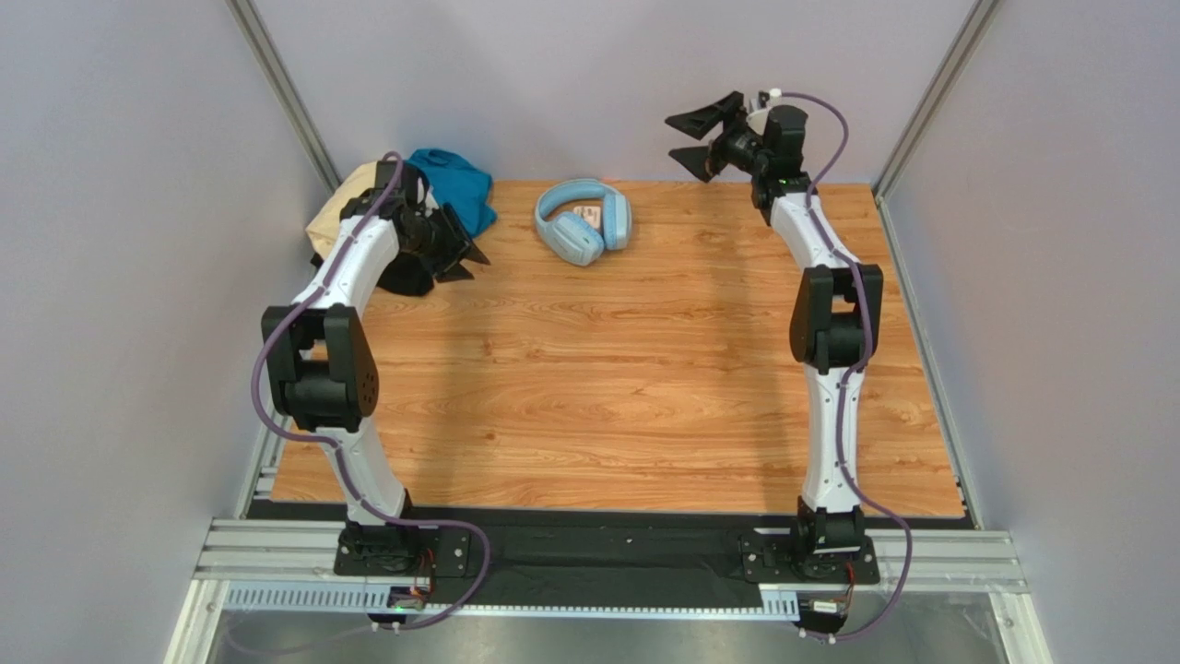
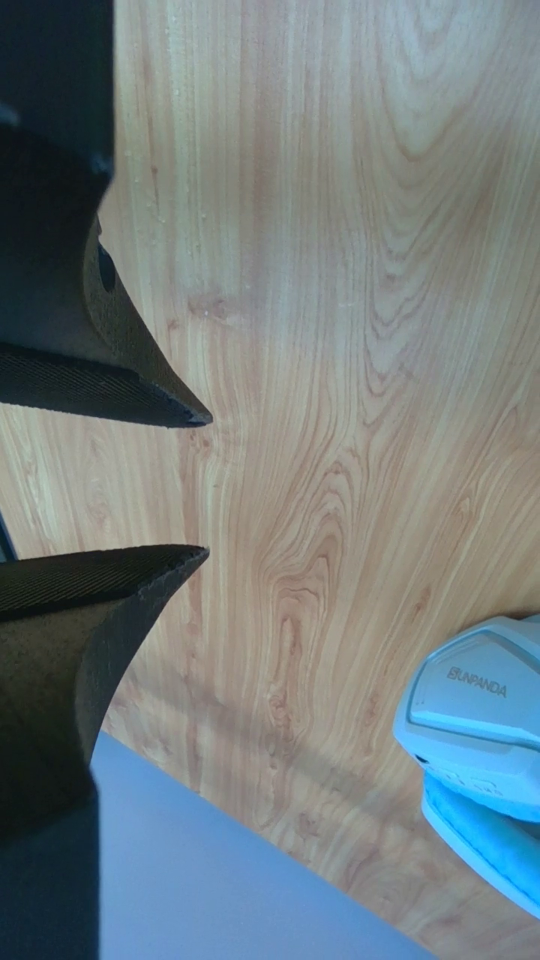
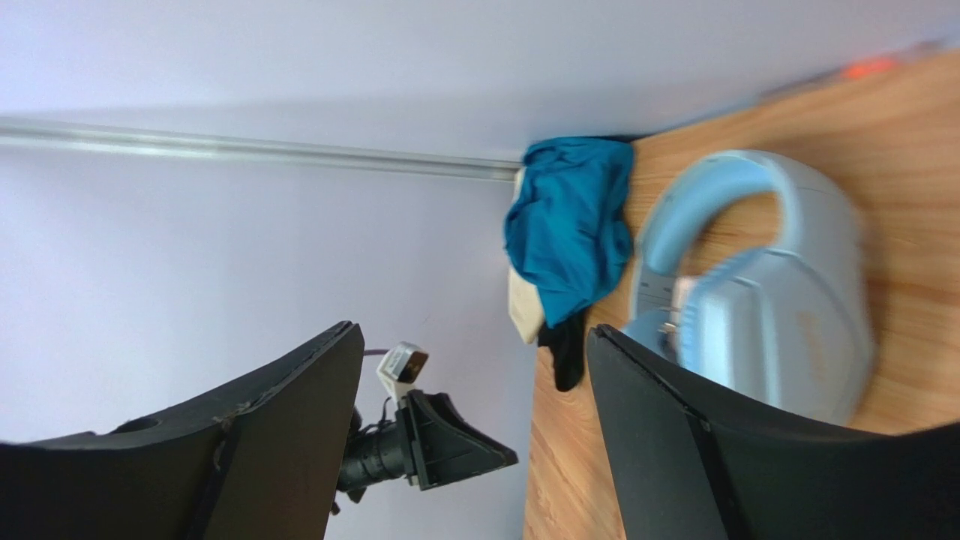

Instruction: Fold and stack the t-shirts

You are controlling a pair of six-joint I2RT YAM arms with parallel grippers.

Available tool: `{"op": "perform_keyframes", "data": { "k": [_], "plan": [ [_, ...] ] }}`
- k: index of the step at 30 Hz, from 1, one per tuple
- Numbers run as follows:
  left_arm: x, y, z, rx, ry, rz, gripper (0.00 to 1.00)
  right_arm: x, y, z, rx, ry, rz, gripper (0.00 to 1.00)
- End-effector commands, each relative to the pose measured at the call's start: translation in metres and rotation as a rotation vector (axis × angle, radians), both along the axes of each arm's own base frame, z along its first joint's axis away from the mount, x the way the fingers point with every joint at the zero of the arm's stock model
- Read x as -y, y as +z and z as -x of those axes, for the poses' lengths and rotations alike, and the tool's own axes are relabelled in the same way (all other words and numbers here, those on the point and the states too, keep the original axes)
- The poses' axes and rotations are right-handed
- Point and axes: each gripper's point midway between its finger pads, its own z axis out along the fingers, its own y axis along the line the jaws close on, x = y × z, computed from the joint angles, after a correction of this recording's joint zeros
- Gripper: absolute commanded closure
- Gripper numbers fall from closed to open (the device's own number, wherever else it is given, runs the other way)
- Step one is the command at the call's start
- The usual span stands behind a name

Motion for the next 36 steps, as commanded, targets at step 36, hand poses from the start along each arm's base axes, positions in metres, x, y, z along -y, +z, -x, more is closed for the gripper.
{"op": "perform_keyframes", "data": {
  "k": [36],
  "plan": [
    [0.026,0.029,0.049,0.084,-0.085,0.077,0.53,-0.108,-0.126,0.027,0.081,0.107,0.797,0.07]
  ]
}}
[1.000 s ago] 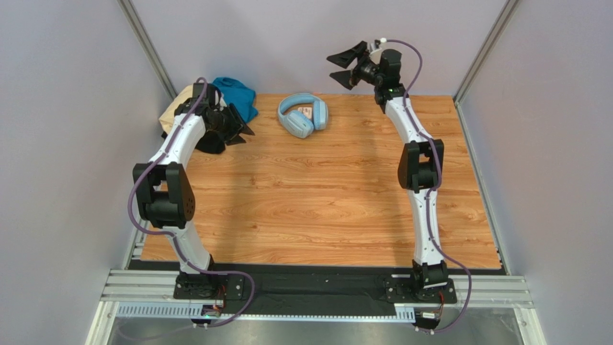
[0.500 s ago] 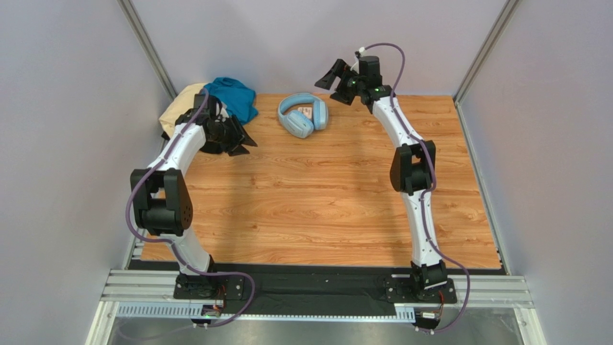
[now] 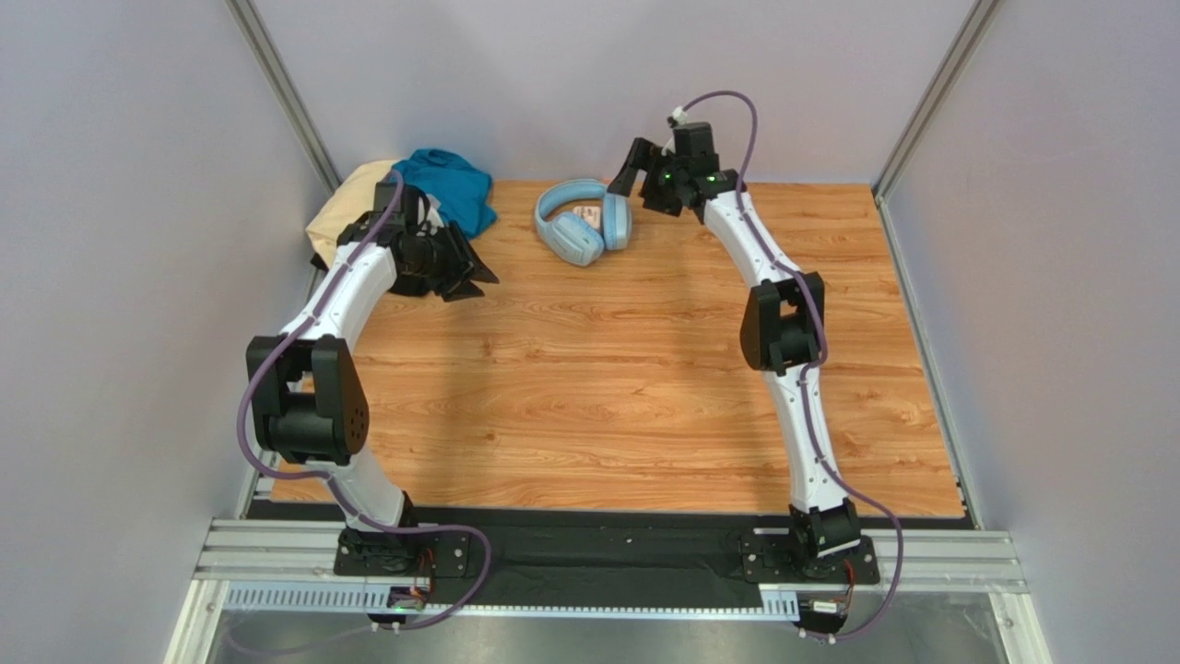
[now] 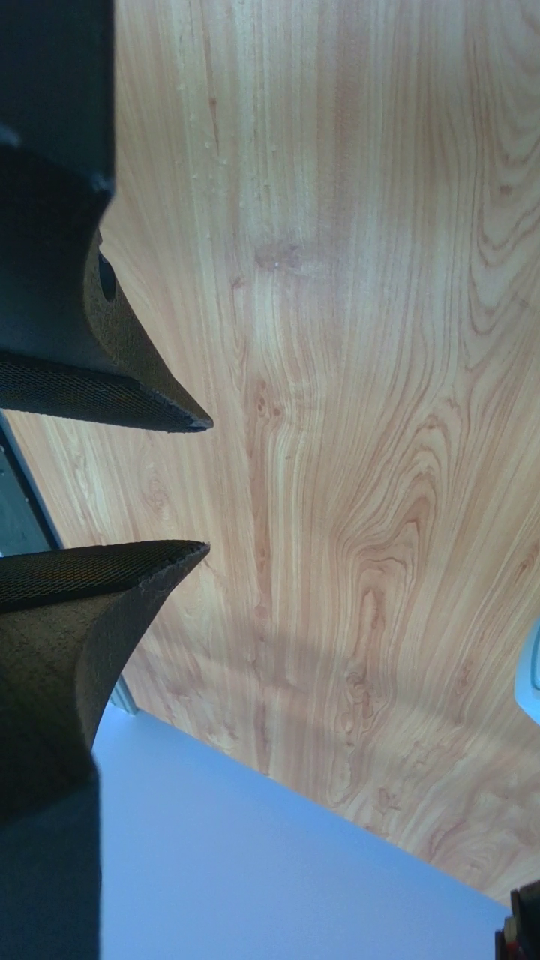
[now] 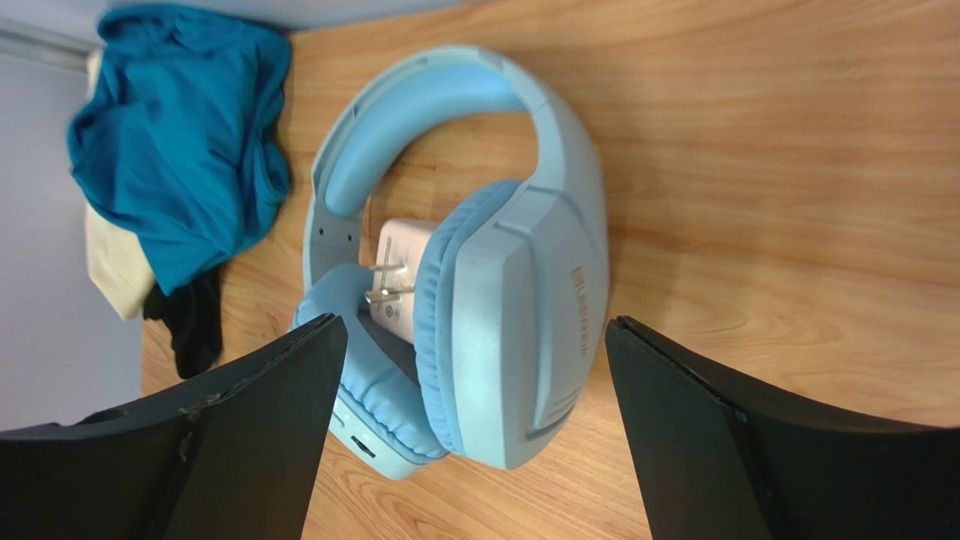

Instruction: Fold and stack the t-shirts

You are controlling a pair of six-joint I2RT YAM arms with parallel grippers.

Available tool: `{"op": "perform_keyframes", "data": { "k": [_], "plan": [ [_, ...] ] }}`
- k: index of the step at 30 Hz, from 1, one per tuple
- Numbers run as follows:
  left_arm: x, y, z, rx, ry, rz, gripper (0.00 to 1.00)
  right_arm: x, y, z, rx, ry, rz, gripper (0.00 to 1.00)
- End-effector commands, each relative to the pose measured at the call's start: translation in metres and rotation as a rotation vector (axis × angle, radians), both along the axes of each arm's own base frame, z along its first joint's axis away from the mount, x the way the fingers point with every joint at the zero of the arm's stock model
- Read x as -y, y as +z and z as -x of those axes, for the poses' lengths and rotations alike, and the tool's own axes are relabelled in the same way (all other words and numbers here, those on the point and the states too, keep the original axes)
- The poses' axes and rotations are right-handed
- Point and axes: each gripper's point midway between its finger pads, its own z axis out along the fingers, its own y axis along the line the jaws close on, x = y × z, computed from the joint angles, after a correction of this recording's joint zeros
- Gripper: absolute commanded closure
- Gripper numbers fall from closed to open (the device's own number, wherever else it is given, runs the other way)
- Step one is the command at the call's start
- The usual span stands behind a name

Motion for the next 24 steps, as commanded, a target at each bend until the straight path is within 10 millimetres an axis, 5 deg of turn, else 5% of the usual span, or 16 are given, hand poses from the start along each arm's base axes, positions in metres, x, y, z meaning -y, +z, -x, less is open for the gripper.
{"op": "perform_keyframes", "data": {
  "k": [1,11,24],
  "plan": [
    [0.005,0.014,0.008,0.034,-0.02,0.001,0.53,-0.037,-0.025,0.016,-0.012,0.056,0.074,0.06],
    [0.005,0.017,0.012,0.046,-0.011,0.004,0.53,-0.005,-0.084,0.03,-0.158,-0.038,0.206,0.0],
    [0.003,0.017,0.011,0.059,-0.02,-0.012,0.53,-0.015,-0.096,0.027,-0.142,-0.043,0.237,0.0]
  ]
}}
